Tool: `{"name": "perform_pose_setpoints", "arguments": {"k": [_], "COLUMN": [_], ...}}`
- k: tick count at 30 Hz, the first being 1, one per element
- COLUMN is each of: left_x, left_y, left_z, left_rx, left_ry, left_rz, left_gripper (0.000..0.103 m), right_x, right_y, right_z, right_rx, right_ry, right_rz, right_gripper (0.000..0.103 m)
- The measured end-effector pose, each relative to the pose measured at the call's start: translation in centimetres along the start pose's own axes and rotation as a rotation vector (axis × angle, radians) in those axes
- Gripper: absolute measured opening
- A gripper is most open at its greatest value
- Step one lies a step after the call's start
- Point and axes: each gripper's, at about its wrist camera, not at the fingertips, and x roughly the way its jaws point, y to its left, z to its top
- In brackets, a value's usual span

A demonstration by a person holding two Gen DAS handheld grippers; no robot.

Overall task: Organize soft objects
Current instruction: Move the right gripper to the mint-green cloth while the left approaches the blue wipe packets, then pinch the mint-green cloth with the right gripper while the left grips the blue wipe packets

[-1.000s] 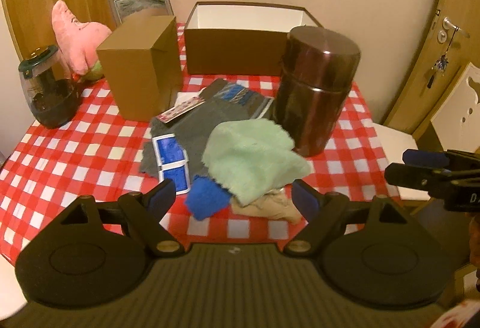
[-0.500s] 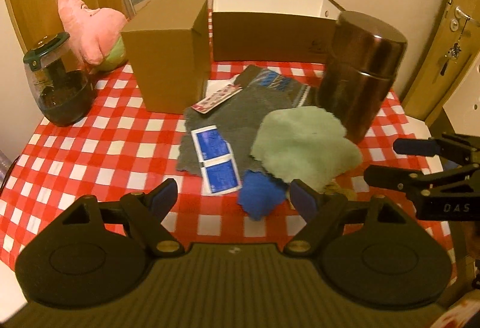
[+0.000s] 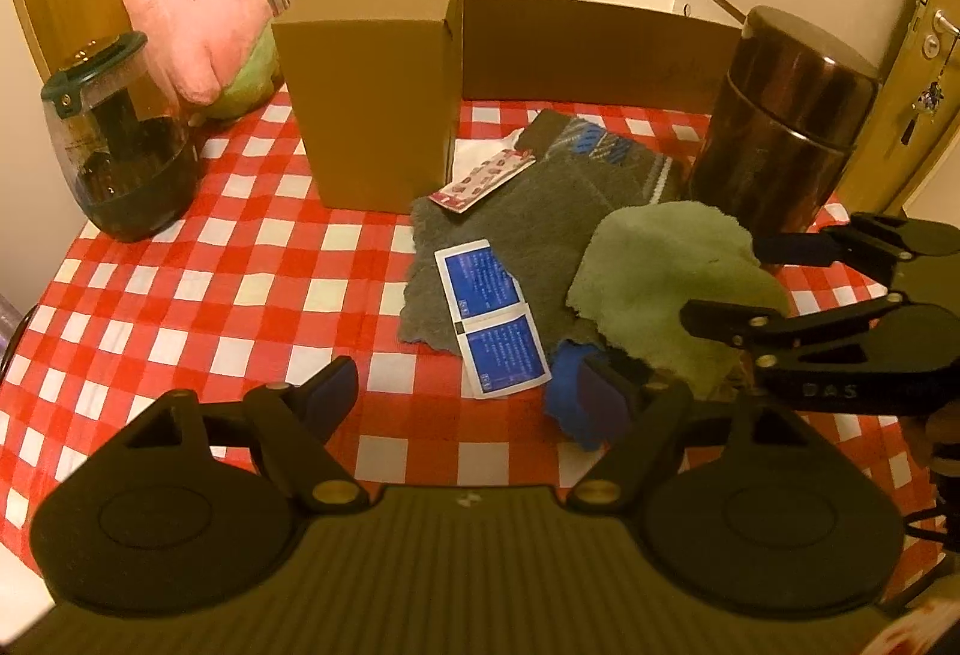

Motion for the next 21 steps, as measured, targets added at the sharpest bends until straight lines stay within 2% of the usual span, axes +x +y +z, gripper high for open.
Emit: {"name": "perform_pose_setpoints", "arguments": {"k": [3,5,6,7,15,21], "left_x": [0.6,1.0,1.3,1.4,3.0,4.9], "left_y": [0.2,0.4,0.4,0.4,0.1,-0.3], "left_z": [0.0,0.0,0.0,0.1,0.1,0.5], "left_rx": [0.002,0.001,0.001,0.001,0.016,0.022], "left_ry": [0.009,0.015,0.018,0.021,0.037,0.050], "left_rz": [-0.005,-0.009,-0.012,-0.015,-0.043,-0.066], "left_gripper": [0.077,0.077,0.076,0.076,0.073,0.073], "right_x": [1.3,1.9,2.0,2.1,-1.3,-4.0], "right_y": [0.4,0.4,0.4,0.4,-0.2,-1.0], "right_z": [-0.1,-0.2,-0.2,-0.3,-0.2,-0.1], "right_rx": [-0.041,-0.059,-0.066,-0.075,-0.040,0.048], "right_ry": [0.028,0.041,0.044,0.048,-0.077,-0.120], "right_rz": [-0.014,-0.011,-0.009,-0.009,-0.012,-0.021], "right_gripper": [0.060,0.046,0.026,0.014,0.010,0.010]}}
